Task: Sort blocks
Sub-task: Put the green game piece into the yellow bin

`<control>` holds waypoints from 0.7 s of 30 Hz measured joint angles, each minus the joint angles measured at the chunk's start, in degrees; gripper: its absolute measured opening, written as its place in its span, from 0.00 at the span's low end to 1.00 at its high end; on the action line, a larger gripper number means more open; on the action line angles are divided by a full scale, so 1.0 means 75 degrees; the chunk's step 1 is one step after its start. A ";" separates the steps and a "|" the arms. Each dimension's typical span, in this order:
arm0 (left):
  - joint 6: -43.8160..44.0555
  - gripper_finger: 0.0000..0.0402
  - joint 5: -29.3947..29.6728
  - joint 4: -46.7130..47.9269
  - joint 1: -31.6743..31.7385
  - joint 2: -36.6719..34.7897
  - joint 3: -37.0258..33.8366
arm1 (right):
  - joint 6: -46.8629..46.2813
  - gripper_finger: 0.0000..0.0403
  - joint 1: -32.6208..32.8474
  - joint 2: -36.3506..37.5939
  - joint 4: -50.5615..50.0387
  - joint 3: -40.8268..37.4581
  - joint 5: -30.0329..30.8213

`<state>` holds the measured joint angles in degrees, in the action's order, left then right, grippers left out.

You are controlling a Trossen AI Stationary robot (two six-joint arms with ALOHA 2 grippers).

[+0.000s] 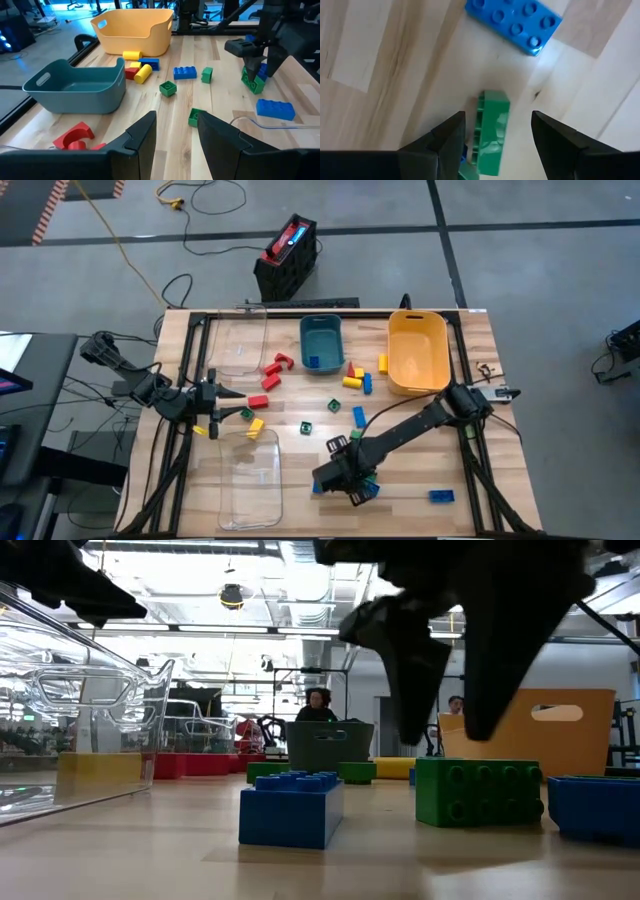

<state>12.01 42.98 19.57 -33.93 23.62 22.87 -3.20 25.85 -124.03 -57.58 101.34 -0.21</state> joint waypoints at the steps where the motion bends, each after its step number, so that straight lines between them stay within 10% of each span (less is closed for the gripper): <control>1: -0.0031 0.35 0.0000 0.0000 0.0000 0.0002 0.0000 | -0.0030 0.59 0.0000 0.0000 0.0085 -0.0084 0.0000; 11: -0.0369 0.35 0.0000 0.0009 0.0003 0.0003 0.0000 | -0.0119 0.57 -0.0072 -0.0012 0.0550 -0.0709 0.0403; 21: -0.0646 0.35 0.0564 -0.0169 0.0003 0.0001 0.0000 | -0.0296 0.23 -0.0499 -0.0003 0.0314 -0.0921 0.0213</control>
<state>7.16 47.21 18.30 -33.91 23.63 22.87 -5.42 22.10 -124.05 -55.22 94.43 1.39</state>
